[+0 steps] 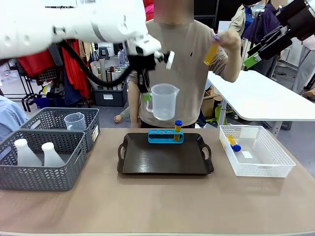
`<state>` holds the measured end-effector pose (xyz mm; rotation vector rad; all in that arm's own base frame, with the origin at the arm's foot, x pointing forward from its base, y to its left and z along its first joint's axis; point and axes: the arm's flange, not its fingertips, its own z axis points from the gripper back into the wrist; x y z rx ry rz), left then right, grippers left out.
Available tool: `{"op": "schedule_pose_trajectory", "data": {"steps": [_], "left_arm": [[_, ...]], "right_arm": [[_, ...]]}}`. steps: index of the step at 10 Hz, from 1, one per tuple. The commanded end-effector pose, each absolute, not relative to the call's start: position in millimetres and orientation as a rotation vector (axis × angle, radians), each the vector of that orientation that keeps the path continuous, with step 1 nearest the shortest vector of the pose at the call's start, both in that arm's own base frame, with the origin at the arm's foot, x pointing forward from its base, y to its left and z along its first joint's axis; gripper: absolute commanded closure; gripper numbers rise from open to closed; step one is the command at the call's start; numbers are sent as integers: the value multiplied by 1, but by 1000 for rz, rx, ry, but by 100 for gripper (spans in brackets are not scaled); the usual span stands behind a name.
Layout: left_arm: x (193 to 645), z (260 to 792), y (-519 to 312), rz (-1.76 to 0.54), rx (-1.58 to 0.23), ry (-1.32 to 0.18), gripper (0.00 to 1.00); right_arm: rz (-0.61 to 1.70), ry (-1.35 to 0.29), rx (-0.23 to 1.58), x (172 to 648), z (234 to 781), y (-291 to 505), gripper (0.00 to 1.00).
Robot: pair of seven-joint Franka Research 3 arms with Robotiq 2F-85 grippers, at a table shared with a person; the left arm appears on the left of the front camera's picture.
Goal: Prepare the laboratory tools.
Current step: Pick up one Large Measuring Cup and place it on the Handle tray.
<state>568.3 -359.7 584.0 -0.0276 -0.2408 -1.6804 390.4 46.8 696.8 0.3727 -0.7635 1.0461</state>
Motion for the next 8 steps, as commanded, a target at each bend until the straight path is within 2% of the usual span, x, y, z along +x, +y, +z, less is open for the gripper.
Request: {"op": "schedule_pose_trajectory", "data": {"steps": [1,5,8], "left_arm": [[584,548,-382,-1746,-90,-249,100],[590,466,-434,-1845,-202,-186,100],[586,420,-457,-1915,-200,-126,100]], "right_arm": [[1049,-779,396,391,698,47,0],[1049,-779,396,391,698,47,0],[1049,-779,396,391,698,47,0]]}}
